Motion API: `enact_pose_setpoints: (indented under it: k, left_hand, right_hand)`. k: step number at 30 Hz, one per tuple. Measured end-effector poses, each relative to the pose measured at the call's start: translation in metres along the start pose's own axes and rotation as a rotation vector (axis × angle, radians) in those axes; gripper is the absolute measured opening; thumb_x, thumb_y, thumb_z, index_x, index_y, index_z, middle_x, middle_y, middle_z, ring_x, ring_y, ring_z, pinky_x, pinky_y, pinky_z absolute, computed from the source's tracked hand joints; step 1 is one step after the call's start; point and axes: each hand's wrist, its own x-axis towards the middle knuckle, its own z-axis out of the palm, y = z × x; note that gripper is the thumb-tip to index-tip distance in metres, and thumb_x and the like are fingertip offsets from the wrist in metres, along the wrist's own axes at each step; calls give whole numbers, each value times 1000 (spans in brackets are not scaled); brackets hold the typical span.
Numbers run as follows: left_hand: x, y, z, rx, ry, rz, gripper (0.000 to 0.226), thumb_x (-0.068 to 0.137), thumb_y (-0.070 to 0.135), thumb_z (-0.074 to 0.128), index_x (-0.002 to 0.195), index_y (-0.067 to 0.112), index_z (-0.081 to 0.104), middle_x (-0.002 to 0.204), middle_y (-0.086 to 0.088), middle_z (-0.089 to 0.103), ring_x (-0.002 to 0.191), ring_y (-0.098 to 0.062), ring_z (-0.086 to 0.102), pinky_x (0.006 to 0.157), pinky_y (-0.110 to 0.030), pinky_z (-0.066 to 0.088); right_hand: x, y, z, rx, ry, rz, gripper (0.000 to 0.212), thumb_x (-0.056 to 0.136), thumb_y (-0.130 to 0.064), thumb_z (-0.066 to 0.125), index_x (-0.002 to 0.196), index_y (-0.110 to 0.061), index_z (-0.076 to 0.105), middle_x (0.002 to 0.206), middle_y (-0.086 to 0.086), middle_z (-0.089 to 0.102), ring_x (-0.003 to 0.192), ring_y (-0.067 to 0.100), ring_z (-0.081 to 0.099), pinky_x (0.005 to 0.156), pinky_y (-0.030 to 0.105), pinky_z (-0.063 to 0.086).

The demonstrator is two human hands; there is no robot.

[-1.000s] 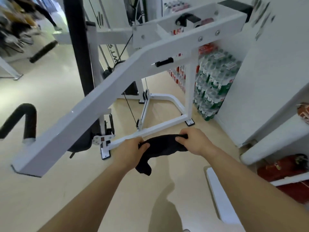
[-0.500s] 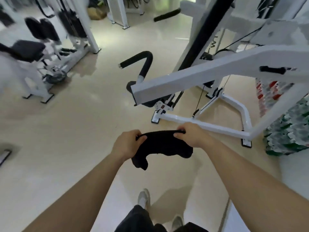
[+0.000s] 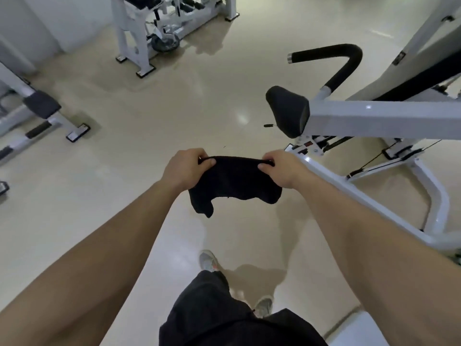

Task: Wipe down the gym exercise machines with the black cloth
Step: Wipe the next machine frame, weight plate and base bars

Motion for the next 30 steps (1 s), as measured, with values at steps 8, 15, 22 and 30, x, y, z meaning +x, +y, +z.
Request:
enact_pose_setpoints:
  k: [8, 15, 22, 30]
  left_hand:
    - [97, -82, -74, -39, 6, -54, 23, 97, 49, 55, 93, 28, 67, 91, 7, 67, 85, -17, 64, 75, -39, 56]
    - [218, -107, -127, 13, -29, -17, 25, 97, 48, 54, 94, 27, 67, 91, 7, 67, 83, -15, 63, 73, -36, 55]
    - [391, -89, -156, 26, -53, 49, 22, 98, 46, 54, 92, 28, 65, 89, 8, 64, 81, -13, 61, 62, -29, 42]
    - [593, -25, -192, 97, -153, 159, 21, 99, 44, 54, 90, 28, 64, 85, 11, 63, 78, -8, 60, 60, -27, 41]
  right_hand:
    - [134, -92, -1, -188, -36, -106, 20, 101, -27, 51, 101, -16, 69, 96, 3, 66, 92, 25, 60, 77, 33, 43]
    - [250, -139, -29, -252, -21, -93, 21, 103, -28, 49, 104, -18, 67, 97, 2, 64, 90, 24, 58, 74, 34, 42]
    - [406, -134, -78, -248, -14, -16, 21, 102, -29, 50, 105, -17, 67, 96, 3, 66, 89, 25, 61, 74, 34, 46]
    - [568, -119, -188, -199, 15, 99, 22, 102, -30, 51, 107, -16, 67, 98, 3, 65, 90, 26, 61, 74, 32, 43]
